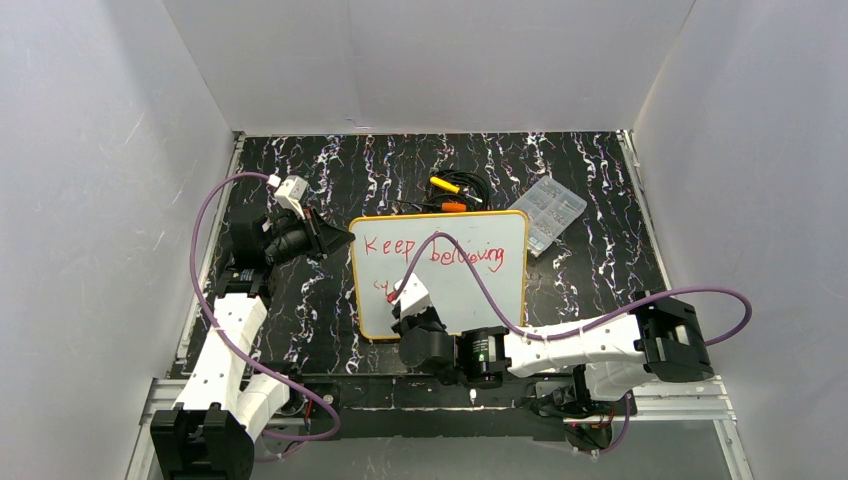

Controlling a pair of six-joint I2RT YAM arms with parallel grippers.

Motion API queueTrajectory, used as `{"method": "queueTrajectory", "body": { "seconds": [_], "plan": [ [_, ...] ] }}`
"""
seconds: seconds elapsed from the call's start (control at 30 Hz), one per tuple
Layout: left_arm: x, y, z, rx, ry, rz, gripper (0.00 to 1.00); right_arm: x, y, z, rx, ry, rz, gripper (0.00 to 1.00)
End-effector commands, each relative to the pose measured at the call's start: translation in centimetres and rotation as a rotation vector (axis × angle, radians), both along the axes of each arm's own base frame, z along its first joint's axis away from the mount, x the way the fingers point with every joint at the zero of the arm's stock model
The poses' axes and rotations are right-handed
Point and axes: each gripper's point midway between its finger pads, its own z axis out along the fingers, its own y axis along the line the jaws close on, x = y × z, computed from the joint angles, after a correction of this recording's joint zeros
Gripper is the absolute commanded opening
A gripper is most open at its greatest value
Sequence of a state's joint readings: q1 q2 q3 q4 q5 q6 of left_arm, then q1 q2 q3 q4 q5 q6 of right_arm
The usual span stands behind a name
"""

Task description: Write a sentence on the whiteboard

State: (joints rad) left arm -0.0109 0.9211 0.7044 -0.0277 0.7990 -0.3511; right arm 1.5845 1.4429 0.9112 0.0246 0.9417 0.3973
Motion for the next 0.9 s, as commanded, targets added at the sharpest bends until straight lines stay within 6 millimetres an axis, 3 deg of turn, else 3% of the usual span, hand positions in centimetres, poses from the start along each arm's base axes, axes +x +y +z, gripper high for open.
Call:
{"method": "queueTrajectory", "body": {
  "seconds": [0.0, 0.4, 0.87],
  "plan": [
    [-1.2, -0.9, 0.9, -0.016, 0.003, -0.060, 0.00, 1.0, -0.5, 2.3, 0.049, -0.027, -0.070, 0.01],
    [-1.1, -1.0, 0.7, -0.016, 0.009, -0.060, 0.00, 1.3, 0.4, 5.9, 0.163, -0.086, -0.044, 0.01],
    [-1.0, -0.9, 0.7, -0.017, 0.012, -0.060, 0.00, 1.2, 1.4, 4.0, 0.104, -0.080, -0.032, 0.01]
  ]
}}
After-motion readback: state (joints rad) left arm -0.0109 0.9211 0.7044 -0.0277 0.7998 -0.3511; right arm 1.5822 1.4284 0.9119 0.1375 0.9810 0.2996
